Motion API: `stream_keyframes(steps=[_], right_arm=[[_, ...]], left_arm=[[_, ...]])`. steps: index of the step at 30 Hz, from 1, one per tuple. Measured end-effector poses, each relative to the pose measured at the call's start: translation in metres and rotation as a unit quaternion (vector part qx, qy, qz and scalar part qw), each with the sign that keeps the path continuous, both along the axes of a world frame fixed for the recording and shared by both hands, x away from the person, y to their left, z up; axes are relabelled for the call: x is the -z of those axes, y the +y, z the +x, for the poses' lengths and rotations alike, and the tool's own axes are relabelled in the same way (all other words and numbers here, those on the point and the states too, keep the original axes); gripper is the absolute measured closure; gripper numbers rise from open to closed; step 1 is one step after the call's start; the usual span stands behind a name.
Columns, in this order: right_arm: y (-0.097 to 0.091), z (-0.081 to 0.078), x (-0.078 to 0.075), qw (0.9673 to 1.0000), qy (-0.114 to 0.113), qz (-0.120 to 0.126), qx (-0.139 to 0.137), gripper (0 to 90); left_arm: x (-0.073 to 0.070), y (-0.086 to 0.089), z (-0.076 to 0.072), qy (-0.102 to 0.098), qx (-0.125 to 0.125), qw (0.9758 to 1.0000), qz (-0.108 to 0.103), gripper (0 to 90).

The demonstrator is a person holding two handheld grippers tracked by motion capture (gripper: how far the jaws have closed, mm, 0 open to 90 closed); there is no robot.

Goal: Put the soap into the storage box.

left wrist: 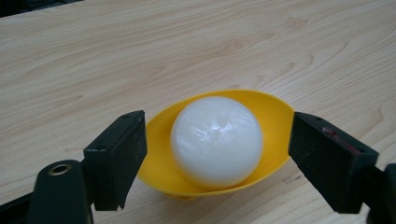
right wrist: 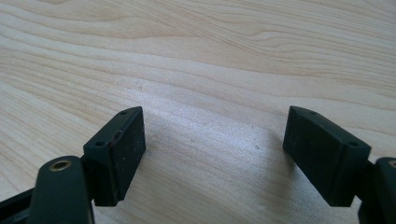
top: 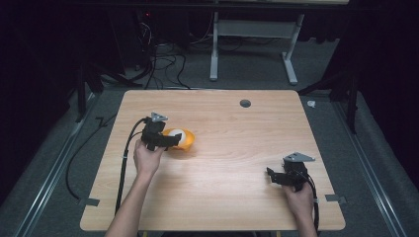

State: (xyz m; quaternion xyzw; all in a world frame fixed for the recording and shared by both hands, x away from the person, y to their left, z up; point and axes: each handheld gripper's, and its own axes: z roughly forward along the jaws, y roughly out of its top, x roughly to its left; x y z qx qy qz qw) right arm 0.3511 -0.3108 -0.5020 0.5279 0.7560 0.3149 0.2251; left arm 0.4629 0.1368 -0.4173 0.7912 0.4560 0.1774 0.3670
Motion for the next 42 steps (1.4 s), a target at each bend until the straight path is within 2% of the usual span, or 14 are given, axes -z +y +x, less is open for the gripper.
stream_keyframes(steps=[14, 19, 22, 32, 38, 42], right_arm=[[0.0, 0.0, 0.0, 1.0, 0.0, -0.001, -0.002, 21.9], [0.0, 0.0, 0.0, 1.0, 0.0, -0.001, -0.002, 21.9], [0.0, 0.0, 0.0, 1.0, 0.0, -0.001, -0.002, 21.9], [0.0, 0.0, 0.0, 1.0, 0.0, -0.001, -0.002, 21.9], [0.0, 0.0, 0.0, 1.0, 0.0, -0.001, -0.002, 21.9], [0.0, 0.0, 0.0, 1.0, 0.0, 0.0, -0.002, 21.9]], left_arm=[[-0.003, 0.016, -0.018, -0.007, -0.008, 0.9999, -0.013, 20.5], [-0.004, 0.02, -0.024, -0.01, -0.01, 0.9998, -0.014, 20.5], [-0.004, 0.023, -0.027, -0.008, -0.01, 0.9999, -0.007, 20.3], [-0.012, 0.027, -0.037, -0.02, -0.014, 0.9996, -0.012, 19.9], [-0.012, 0.034, -0.042, -0.021, -0.022, 0.9993, -0.02, 20.0], [-0.011, 0.04, -0.047, -0.026, -0.03, 0.9991, -0.014, 20.1]])
